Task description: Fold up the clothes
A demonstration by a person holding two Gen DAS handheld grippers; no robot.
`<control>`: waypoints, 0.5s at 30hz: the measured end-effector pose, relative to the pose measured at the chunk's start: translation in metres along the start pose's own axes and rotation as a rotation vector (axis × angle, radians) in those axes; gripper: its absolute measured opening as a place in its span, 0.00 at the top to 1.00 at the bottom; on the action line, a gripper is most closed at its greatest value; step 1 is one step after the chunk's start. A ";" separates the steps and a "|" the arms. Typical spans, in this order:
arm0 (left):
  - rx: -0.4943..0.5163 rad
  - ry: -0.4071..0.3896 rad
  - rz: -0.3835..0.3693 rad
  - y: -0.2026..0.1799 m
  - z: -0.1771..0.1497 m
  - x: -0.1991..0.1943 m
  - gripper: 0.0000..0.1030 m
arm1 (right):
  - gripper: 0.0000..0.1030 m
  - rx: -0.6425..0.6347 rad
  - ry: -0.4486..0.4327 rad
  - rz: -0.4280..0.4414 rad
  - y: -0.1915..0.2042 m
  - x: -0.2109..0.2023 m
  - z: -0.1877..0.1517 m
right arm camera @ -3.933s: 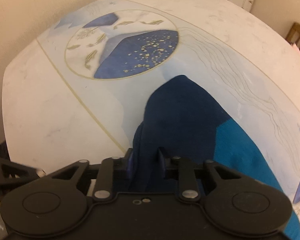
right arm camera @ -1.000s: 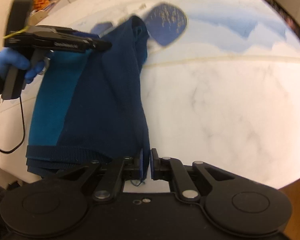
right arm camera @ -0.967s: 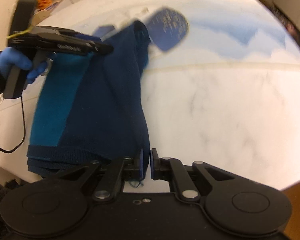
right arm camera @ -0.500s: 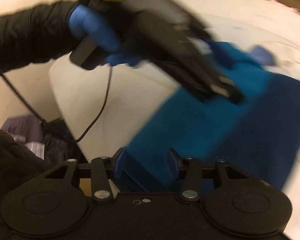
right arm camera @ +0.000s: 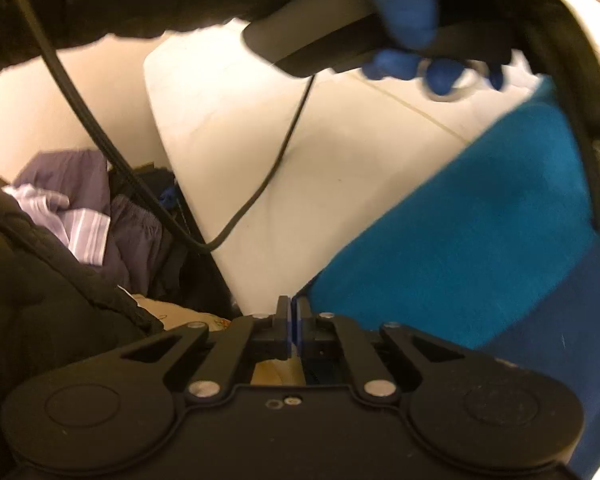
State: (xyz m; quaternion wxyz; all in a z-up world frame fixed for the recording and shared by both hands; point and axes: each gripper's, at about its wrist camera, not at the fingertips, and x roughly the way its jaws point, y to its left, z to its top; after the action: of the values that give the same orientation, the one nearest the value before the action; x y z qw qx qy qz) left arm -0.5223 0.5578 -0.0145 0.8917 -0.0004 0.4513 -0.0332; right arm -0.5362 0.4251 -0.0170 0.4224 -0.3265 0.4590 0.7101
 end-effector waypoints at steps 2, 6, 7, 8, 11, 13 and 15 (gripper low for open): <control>0.009 0.001 0.003 -0.001 0.000 0.001 0.46 | 0.00 0.014 -0.002 0.012 -0.001 -0.009 -0.003; 0.005 0.003 0.010 -0.002 0.002 0.000 0.46 | 0.00 0.068 -0.039 0.035 -0.010 -0.034 -0.009; -0.007 -0.004 0.008 -0.002 0.001 -0.003 0.46 | 0.00 0.088 -0.058 0.035 -0.014 -0.043 -0.011; -0.018 -0.010 0.006 -0.001 0.000 -0.006 0.46 | 0.00 0.109 -0.089 0.012 -0.020 -0.054 -0.014; -0.056 -0.041 0.021 -0.004 -0.007 -0.023 0.40 | 0.00 0.190 -0.189 -0.133 -0.044 -0.089 -0.028; -0.086 -0.071 0.053 -0.006 -0.014 -0.038 0.29 | 0.00 0.286 -0.252 -0.238 -0.066 -0.108 -0.038; -0.140 -0.086 0.104 -0.006 -0.025 -0.051 0.20 | 0.00 0.374 -0.294 -0.318 -0.089 -0.122 -0.047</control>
State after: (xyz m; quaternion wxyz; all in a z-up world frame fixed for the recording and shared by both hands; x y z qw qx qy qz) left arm -0.5727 0.5551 0.0121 0.9087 -0.0408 0.4131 0.0447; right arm -0.4004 0.3643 0.0362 0.6435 -0.2043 0.4588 0.5776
